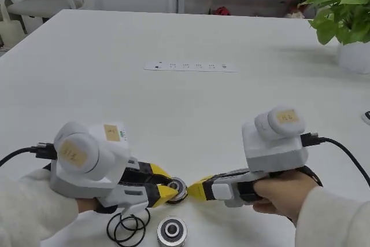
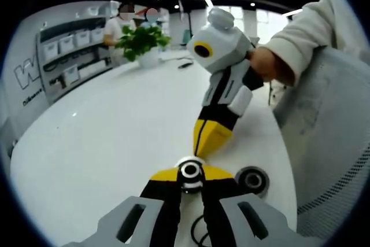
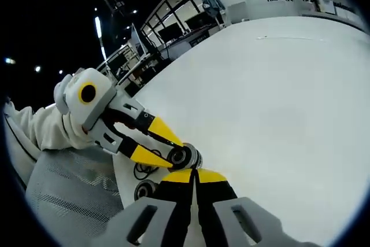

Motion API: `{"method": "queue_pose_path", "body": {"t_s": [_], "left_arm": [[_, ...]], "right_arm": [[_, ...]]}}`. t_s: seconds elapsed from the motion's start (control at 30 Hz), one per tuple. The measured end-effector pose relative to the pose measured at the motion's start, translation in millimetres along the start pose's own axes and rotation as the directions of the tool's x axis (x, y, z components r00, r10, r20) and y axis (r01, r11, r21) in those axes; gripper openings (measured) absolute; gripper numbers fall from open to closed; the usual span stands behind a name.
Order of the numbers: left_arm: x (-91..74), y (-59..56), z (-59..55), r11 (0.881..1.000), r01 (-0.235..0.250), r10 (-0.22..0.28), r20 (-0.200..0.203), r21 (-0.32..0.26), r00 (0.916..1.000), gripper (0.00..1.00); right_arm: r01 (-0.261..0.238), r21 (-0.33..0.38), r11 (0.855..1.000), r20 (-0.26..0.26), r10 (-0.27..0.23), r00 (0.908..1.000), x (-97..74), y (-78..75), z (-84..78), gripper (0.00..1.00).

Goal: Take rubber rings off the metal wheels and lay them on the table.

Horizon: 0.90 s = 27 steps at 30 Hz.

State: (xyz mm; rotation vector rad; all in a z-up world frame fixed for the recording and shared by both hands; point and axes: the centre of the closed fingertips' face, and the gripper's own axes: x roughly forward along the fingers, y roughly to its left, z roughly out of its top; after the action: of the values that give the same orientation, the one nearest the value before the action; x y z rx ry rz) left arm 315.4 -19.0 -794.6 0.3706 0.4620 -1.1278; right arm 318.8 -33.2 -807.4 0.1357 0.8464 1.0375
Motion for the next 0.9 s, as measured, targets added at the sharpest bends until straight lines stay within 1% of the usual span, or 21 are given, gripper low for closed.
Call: {"method": "queue_pose_path", "body": {"t_s": [0.1, 0.27, 0.37, 0.9], "left_arm": [[0.0, -0.1, 0.1, 1.000, 0.000, 0.000, 0.000, 0.002, 1.0000, 0.14], [0.1, -0.4, 0.1, 1.000, -0.001, 0.001, 0.003, 0.011, 1.0000, 0.14], [0.2, -0.1, -0.4, 1.000, -0.001, 0.001, 0.010, 0.008, 1.0000, 0.14], [0.4, 0.4, -0.4, 1.000, -0.013, 0.013, 0.008, 0.005, 0.9999, 0.13]], "right_arm": [[-0.002, 0.010, 1.000, 0.003, 0.002, 1.0000, 0.3, 0.8, 0.9, 0.00], [-0.015, 0.049, 0.999, 0.030, 0.014, 0.9995, -1.5, 3.1, 6.7, 0.00], [-0.014, 0.045, 0.999, 0.031, 0.012, 0.9995, -1.1, 3.8, 7.0, 0.00], [-0.013, 0.047, 0.999, 0.036, 0.012, 0.9993, 0.3, 7.2, 11.5, 0.00]]}}
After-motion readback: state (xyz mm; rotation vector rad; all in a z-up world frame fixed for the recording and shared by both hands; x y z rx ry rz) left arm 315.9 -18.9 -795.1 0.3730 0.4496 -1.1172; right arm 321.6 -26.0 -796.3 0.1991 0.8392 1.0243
